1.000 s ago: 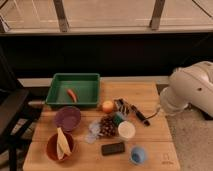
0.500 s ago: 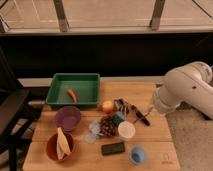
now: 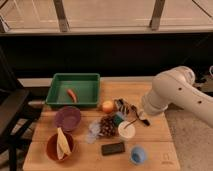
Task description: Place fork in paper cup
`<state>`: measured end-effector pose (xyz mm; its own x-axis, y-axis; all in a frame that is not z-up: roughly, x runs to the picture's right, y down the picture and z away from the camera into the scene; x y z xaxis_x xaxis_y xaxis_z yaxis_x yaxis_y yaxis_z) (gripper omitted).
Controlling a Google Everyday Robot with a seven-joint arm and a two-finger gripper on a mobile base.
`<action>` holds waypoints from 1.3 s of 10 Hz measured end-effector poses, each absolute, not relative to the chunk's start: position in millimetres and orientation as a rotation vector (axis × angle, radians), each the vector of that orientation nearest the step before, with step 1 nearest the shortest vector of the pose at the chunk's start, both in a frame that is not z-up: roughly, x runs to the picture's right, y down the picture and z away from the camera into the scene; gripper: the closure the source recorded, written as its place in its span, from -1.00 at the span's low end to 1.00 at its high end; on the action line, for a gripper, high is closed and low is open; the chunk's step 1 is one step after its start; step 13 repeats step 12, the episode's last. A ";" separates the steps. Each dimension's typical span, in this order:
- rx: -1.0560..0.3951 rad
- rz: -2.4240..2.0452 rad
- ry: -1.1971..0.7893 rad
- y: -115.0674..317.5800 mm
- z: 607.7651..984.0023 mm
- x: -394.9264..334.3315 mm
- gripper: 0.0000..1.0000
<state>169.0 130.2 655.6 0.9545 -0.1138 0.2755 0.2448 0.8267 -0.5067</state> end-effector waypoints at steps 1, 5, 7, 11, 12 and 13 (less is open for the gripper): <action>-0.585 -0.190 -0.245 135.5 663.8 166.8 0.61; -0.653 -0.155 -0.243 151.4 694.5 167.7 -0.18; -0.694 -0.133 -0.272 158.7 707.6 162.1 -0.31; -0.750 -0.120 -0.310 173.9 713.3 151.9 -0.31; -0.757 -0.119 -0.318 175.8 712.4 151.7 -0.31; -0.757 -0.119 -0.318 175.8 712.4 151.7 -0.31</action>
